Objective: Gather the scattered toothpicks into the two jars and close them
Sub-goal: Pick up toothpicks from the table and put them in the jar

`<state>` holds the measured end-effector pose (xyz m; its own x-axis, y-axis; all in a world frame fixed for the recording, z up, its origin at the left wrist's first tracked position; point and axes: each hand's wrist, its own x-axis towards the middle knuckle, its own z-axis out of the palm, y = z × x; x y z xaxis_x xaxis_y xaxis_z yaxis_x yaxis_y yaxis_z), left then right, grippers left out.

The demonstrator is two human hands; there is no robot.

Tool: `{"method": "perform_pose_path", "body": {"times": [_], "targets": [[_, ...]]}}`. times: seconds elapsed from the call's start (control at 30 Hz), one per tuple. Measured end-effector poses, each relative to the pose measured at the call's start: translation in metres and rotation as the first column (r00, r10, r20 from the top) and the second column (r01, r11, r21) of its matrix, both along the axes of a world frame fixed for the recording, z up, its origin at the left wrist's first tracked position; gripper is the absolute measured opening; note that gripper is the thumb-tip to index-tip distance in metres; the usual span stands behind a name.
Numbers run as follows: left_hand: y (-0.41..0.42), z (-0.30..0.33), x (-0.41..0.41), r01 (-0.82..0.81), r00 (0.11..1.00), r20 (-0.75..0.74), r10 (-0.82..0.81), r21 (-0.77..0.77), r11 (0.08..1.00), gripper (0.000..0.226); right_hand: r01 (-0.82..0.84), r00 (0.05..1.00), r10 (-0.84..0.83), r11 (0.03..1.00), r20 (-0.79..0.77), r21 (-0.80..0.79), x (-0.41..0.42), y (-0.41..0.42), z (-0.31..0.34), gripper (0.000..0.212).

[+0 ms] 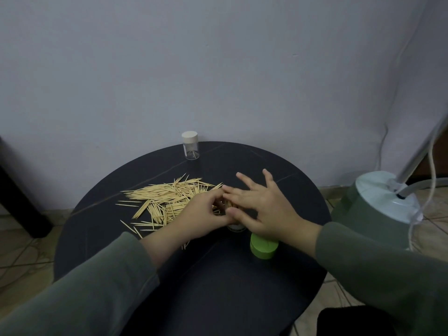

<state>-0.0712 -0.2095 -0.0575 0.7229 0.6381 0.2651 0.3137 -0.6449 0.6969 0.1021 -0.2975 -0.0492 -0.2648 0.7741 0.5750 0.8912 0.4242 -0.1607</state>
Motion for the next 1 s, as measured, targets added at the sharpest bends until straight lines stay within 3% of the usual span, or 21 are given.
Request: {"method": "perform_pose_path", "body": {"times": [0.1, 0.17, 0.37, 0.53, 0.6, 0.67, 0.8, 1.0], "targets": [[-0.002, 0.003, 0.000, -0.008, 0.999, -0.043, 0.008, 0.012, 1.000, 0.045, -0.079, 0.990, 0.076, 0.997, 0.120, 0.018, 0.010, 0.000, 0.001, 0.052], [-0.003, 0.005, 0.000, 0.002, 1.000, -0.024, -0.002, 0.008, 1.000, 0.049, -0.144, 0.979, 0.139, 0.989, 0.150, 0.024, 0.016, 0.000, 0.000, 0.046], [-0.004, 0.007, 0.000, -0.005, 0.998, -0.059, 0.004, -0.003, 1.000, 0.060, -0.172, 0.985, 0.170, 0.982, -0.028, -0.083, 0.027, 0.000, 0.004, 0.043], [0.007, 0.025, -0.009, 0.081, 0.947, -0.308, -0.094, -0.055, 0.995, 0.093, -0.021, 0.978, -0.009, 0.990, -0.209, -0.140, 0.038, 0.003, 0.009, 0.051], [0.011, 0.033, -0.015, 0.082, 0.931, -0.356, -0.086, -0.028, 0.996, 0.088, 0.139, 0.974, -0.176, 0.961, -0.141, -0.239, 0.041, 0.008, 0.010, 0.059], [0.014, 0.034, -0.018, 0.064, 0.902, -0.430, -0.040, 0.041, 0.997, 0.071, 0.299, 0.952, -0.304, 0.910, 0.027, -0.288, 0.046, 0.014, 0.006, 0.055], [0.020, 0.028, -0.019, 0.024, 0.837, -0.536, 0.110, 0.237, 0.971, 0.036, 0.442, 0.885, -0.369, 0.857, 0.283, -0.265, 0.054, 0.023, -0.007, 0.047], [0.023, 0.025, -0.017, -0.051, 0.810, -0.542, 0.225, 0.318, 0.947, 0.026, 0.499, 0.832, -0.383, 0.833, 0.401, -0.239, 0.051, 0.035, -0.007, 0.031]]}}
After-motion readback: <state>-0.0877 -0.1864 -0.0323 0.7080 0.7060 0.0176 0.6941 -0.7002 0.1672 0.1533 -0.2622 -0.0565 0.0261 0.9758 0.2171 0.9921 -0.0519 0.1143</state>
